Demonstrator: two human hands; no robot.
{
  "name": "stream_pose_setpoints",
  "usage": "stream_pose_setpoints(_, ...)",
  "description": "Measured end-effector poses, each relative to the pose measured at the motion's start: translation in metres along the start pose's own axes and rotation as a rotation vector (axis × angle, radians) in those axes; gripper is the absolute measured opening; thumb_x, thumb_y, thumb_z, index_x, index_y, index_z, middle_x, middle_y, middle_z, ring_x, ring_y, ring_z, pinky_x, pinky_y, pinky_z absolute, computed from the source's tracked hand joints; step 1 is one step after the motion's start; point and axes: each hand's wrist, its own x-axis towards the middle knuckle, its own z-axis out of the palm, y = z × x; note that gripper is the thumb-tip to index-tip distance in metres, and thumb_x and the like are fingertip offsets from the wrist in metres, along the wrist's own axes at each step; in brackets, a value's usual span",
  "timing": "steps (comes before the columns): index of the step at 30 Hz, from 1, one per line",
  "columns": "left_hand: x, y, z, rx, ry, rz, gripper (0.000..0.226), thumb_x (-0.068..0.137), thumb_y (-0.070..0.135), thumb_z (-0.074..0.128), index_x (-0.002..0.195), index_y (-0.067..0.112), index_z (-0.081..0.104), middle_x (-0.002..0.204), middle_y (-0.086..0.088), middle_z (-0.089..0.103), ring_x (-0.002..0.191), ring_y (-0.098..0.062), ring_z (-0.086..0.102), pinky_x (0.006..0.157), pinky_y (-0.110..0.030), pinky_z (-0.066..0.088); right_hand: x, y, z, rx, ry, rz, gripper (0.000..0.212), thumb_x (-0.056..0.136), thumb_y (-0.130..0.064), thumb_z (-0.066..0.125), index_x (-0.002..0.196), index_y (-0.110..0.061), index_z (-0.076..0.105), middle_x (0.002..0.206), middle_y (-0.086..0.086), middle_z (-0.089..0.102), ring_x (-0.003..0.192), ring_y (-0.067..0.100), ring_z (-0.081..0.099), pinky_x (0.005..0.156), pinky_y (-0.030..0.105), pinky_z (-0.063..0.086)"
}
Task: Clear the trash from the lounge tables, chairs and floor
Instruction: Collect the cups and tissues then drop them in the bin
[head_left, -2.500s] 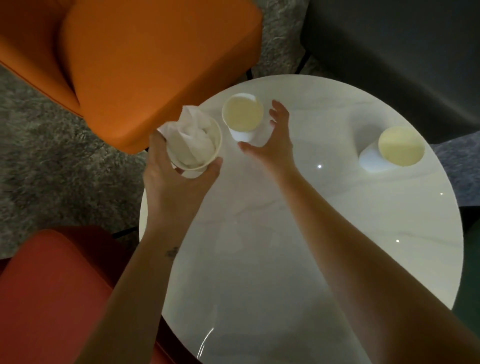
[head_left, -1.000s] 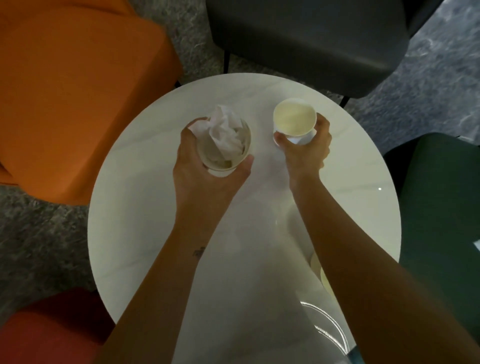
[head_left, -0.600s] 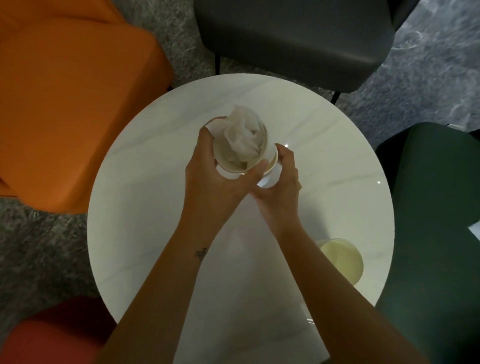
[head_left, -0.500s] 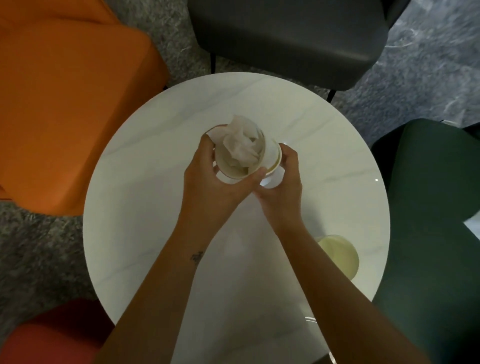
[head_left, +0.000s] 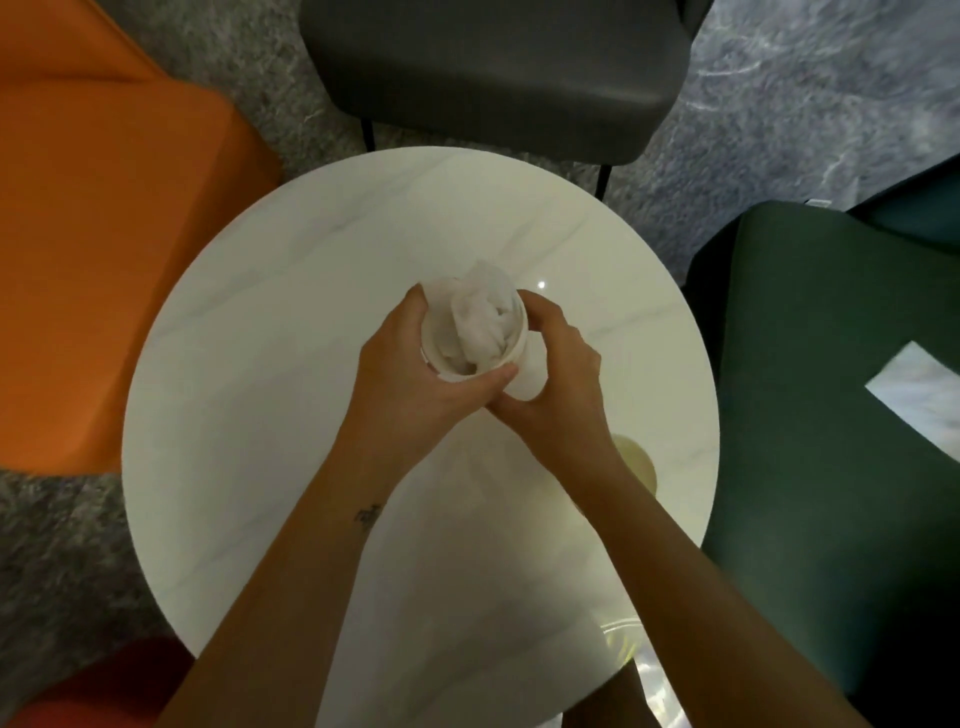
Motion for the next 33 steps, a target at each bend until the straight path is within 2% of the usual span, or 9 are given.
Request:
stream_pose_setpoints(3,0.001,-0.001,0.007,0.022,0.016,0.006,0.067,0.064,0.031,0.082,0.122,0.021,0.049,0.113,0.009,0.058,0.101,-0.007,0.057,0.087,-0.026,0.05,-0.012,0.014,-0.016,-0.098,-0.047,0.022,0.074,0.066,-0.037,0.081,0.129,-0.022,0.047,0.123,-0.005,0.058,0.11,0.01,0.053,0.099,0.026,0.026)
stream_pose_setpoints(5,0.001,-0.002,0.012,-0.007,0.02,-0.026,0.064,0.061,0.035,0.082,0.117,0.025,0.051,0.11,0.01,0.06,0.098,-0.006,0.058,0.084,-0.025,0.052,-0.025,0.029,-0.031,-0.163,-0.078,0.069,0.083,0.065,-0.041,0.08,0.135,-0.028,0.038,0.135,-0.008,0.048,0.122,0.01,0.045,0.103,0.024,0.017)
stream_pose_setpoints(8,-0.001,-0.005,0.021,-0.034,0.017,-0.054,0.059,0.059,0.035,0.082,0.111,0.028,0.054,0.105,0.013,0.063,0.094,0.0,0.06,0.076,-0.017,0.05,-0.051,0.051,-0.054,-0.227,-0.099,0.066,0.085,0.061,-0.05,0.08,0.131,-0.041,0.031,0.137,-0.01,0.045,0.124,0.009,0.039,0.104,0.027,0.012)
stream_pose_setpoints(12,-0.003,-0.008,0.034,-0.042,0.005,-0.04,0.058,0.062,0.034,0.083,0.112,0.03,0.055,0.106,0.015,0.063,0.094,0.002,0.06,0.078,-0.018,0.049,-0.078,0.074,-0.067,-0.277,-0.165,0.053,0.087,0.052,-0.061,0.074,0.124,-0.045,0.028,0.131,-0.015,0.043,0.12,0.005,0.033,0.104,0.035,0.016)
stream_pose_setpoints(18,-0.002,0.003,0.039,-0.099,-0.015,0.005,0.057,0.06,0.036,0.085,0.108,0.036,0.054,0.1,0.022,0.063,0.091,0.007,0.06,0.073,-0.009,0.048,-0.083,0.097,-0.058,-0.255,-0.15,0.074,0.09,0.057,-0.036,0.085,0.125,-0.046,0.027,0.13,-0.008,0.051,0.12,0.018,0.046,0.099,0.034,0.021)
stream_pose_setpoints(22,-0.001,0.021,0.029,-0.246,-0.097,0.066,0.055,0.059,0.035,0.08,0.109,0.035,0.056,0.104,0.019,0.066,0.097,-0.002,0.064,0.073,-0.018,0.053,-0.066,0.102,-0.051,-0.214,-0.06,0.095,0.086,0.058,-0.029,0.085,0.131,-0.03,0.039,0.124,-0.005,0.055,0.113,0.02,0.051,0.095,0.031,0.022)
stream_pose_setpoints(25,-0.005,0.029,0.026,-0.228,-0.269,0.097,0.064,0.057,0.04,0.077,0.116,0.028,0.056,0.11,0.008,0.067,0.1,-0.011,0.065,0.078,-0.03,0.056,-0.051,0.1,-0.047,-0.208,0.005,0.097,0.082,0.058,-0.035,0.082,0.126,-0.036,0.035,0.117,-0.008,0.058,0.106,0.019,0.055,0.094,0.031,0.027)
stream_pose_setpoints(30,-0.011,0.031,0.043,0.02,-0.378,0.135,0.065,0.059,0.033,0.087,0.115,0.032,0.054,0.107,0.013,0.065,0.097,-0.001,0.061,0.081,-0.018,0.051,-0.034,0.102,-0.038,-0.231,-0.009,0.124,0.073,0.063,-0.06,0.061,0.126,-0.033,0.037,0.117,-0.012,0.055,0.104,0.008,0.052,0.095,0.026,0.024)
stream_pose_setpoints(33,-0.007,0.027,0.048,0.005,-0.354,0.145,0.072,0.058,0.042,0.084,0.121,0.03,0.051,0.111,0.014,0.062,0.1,0.002,0.059,0.085,-0.016,0.05,-0.029,0.103,-0.032,-0.232,0.028,0.131,0.064,0.065,-0.057,0.063,0.119,-0.028,0.046,0.099,-0.017,0.05,0.087,0.001,0.046,0.089,0.03,0.042)
